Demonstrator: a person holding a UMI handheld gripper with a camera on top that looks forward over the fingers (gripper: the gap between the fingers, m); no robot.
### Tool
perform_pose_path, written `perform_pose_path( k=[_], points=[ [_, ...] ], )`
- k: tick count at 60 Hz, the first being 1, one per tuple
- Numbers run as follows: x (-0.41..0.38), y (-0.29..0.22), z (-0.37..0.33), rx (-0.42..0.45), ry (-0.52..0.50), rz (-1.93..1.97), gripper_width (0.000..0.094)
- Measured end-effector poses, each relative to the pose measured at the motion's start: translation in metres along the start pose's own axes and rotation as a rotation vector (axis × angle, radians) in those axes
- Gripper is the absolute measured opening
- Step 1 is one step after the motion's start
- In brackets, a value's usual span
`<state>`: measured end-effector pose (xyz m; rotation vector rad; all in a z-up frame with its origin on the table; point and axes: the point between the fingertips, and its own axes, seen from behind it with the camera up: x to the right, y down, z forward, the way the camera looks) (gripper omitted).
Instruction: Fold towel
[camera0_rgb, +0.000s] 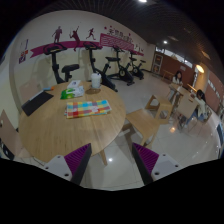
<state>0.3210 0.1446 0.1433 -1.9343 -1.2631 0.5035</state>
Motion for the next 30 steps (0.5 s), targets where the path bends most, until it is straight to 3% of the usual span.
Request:
perform_pose_path(
  k=[12, 30],
  points=[
    [-0.013, -0.014, 0.015, 0.03, -0.016, -0.044, 0.086],
    [-0.101, -0.031, 0.032, 0.07, -0.162, -0.143, 0.0858]
  ],
)
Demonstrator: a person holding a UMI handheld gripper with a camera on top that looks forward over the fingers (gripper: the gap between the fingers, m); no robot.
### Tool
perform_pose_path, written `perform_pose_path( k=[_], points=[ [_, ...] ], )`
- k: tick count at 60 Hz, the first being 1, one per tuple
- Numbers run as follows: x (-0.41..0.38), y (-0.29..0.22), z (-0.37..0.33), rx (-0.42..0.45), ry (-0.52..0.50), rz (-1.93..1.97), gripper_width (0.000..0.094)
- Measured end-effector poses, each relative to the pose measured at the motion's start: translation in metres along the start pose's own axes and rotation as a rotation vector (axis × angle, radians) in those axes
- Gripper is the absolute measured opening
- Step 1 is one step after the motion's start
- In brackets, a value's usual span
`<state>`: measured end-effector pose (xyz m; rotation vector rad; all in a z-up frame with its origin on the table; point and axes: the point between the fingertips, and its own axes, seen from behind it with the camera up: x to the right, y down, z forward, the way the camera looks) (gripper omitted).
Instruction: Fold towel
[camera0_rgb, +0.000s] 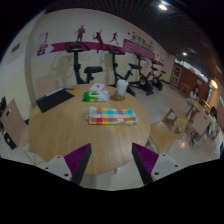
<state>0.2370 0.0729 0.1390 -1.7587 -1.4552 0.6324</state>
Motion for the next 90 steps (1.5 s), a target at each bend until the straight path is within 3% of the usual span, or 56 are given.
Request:
perform_pose_path(
  k=[24, 35, 61, 69, 75, 78, 83, 90],
  points=[
    [-0.112, -0.031, 0.045, 0.057, -0.175, -0.043, 0.086],
    [-0.126, -0.055, 0.116, 0.086, -0.144, -0.05, 0.0855],
    [-0.133, -0.083, 0.31, 0.004, -0.065, -0.012, 0.0827],
    [-0.134, -0.072, 0.336, -0.04, -0.049, -0.022, 0.0677],
    [-0.139, -0.072, 0.336, -0.041, -0.054, -0.049, 0.0233],
    [-0.132, -0.072, 0.34, -0.051, 0.007, -0.103, 0.0041],
    [-0.139, -0.071, 0.335, -0.093, 0.007, -0.13, 0.0027],
    [-0.18, -0.078, 0.306, -0.149, -0.127, -0.002, 0.002]
  ],
)
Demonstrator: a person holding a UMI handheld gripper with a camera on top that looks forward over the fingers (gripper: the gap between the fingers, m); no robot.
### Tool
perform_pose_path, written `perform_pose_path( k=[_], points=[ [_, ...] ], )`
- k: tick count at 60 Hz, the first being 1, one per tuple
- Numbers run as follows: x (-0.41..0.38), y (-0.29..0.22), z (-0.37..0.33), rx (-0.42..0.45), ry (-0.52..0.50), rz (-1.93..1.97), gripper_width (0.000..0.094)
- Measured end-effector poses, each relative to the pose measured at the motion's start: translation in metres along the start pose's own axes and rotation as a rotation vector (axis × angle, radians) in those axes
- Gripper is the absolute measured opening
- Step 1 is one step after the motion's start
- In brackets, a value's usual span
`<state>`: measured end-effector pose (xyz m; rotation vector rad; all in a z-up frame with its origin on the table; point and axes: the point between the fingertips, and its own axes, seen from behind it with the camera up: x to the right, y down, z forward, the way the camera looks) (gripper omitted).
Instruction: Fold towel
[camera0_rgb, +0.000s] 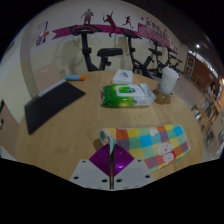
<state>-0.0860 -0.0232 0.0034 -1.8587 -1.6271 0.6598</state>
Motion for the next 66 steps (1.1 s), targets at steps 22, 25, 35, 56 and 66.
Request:
perform_pose_path(
  k=[22, 25, 35, 56, 66],
  points=[
    [0.068, -0.067, -0.082, 0.122, -0.053, 0.108, 0.0024],
    [0.088, -0.06, -0.078, 0.116, -0.047, 0.103, 0.0027],
    [0.146, -0.043, -0.057, 0.108, -0.005, 0.049, 0.0027],
    [0.174, -0.016, -0.023, 0.093, -0.04, -0.049, 0.0396],
    [0.191, -0.026, -0.095, 0.105, -0.004, -0.008, 0.0862]
  ],
)
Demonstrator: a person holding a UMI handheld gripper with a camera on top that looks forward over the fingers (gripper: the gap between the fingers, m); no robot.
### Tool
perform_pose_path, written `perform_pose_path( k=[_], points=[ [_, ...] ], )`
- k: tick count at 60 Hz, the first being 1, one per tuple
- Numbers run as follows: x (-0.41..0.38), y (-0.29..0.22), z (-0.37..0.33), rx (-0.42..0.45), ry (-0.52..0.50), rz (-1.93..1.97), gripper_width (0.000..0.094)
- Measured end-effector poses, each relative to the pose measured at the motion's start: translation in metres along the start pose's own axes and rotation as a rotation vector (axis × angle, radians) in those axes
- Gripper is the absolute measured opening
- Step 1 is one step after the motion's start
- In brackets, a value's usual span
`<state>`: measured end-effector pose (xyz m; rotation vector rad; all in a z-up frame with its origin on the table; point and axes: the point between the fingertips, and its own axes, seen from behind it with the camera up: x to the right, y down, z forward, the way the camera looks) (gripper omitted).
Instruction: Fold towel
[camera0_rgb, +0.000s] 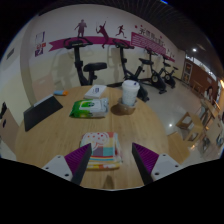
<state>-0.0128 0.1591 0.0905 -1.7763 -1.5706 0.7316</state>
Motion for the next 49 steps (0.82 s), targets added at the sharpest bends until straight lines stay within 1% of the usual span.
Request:
perform_pose_path(
  k=[1, 4, 10, 20, 26, 38, 49],
  points=[
    [0.001, -0.001, -0.011, 0.001, 0.006, 0.001, 0.0871],
    [0.007, -0.004, -0.048, 0.004, 0.019, 0.004, 0.0855],
    [0.013, 0.0, -0.114, 0.0, 0.029, 0.007, 0.0854],
    [0.023, 0.015, -0.177, -0.008, 0.057, 0.02, 0.0852],
    [0.024, 0.02, -0.192, 0.001, 0.069, 0.02, 0.0855],
    [0.022, 0.017, -0.195, 0.02, 0.073, -0.01, 0.0858],
    [0.013, 0.02, -0.195, 0.012, 0.064, 0.003, 0.0858]
  ],
)
